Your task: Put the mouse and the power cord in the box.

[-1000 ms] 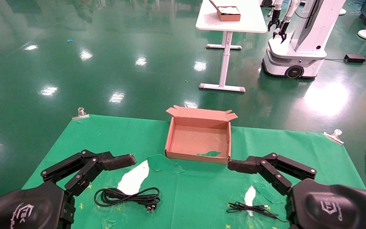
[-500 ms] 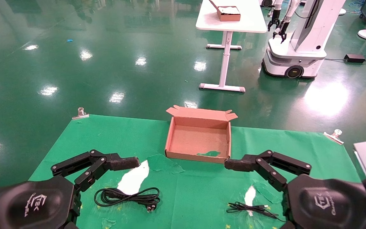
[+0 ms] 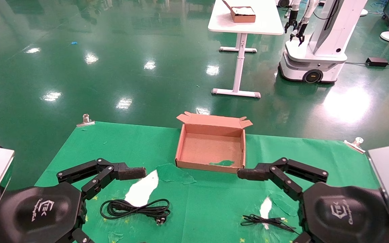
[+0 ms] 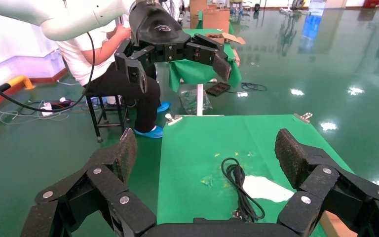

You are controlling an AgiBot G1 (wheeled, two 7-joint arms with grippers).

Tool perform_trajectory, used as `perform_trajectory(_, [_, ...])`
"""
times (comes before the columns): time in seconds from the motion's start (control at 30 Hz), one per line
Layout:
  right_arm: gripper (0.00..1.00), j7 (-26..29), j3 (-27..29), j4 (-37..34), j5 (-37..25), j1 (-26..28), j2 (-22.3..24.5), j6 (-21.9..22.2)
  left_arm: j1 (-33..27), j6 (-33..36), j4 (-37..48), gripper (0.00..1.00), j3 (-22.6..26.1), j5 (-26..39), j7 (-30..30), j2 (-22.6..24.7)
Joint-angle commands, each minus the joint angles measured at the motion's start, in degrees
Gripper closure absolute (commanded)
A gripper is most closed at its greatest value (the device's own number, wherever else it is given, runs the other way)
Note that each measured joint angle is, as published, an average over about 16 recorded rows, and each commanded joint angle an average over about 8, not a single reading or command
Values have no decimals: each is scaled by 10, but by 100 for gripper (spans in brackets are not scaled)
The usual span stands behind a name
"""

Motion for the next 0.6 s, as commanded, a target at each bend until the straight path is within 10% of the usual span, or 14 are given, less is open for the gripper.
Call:
perform_trajectory(0.03, [0, 0, -1, 0, -1, 1, 0, -1, -1, 0, 0, 0, 1, 2, -1, -1])
perform_trajectory(0.6, [0, 0, 1, 1, 2, -4, 0, 1, 6, 0, -1, 0, -3, -4, 4, 2])
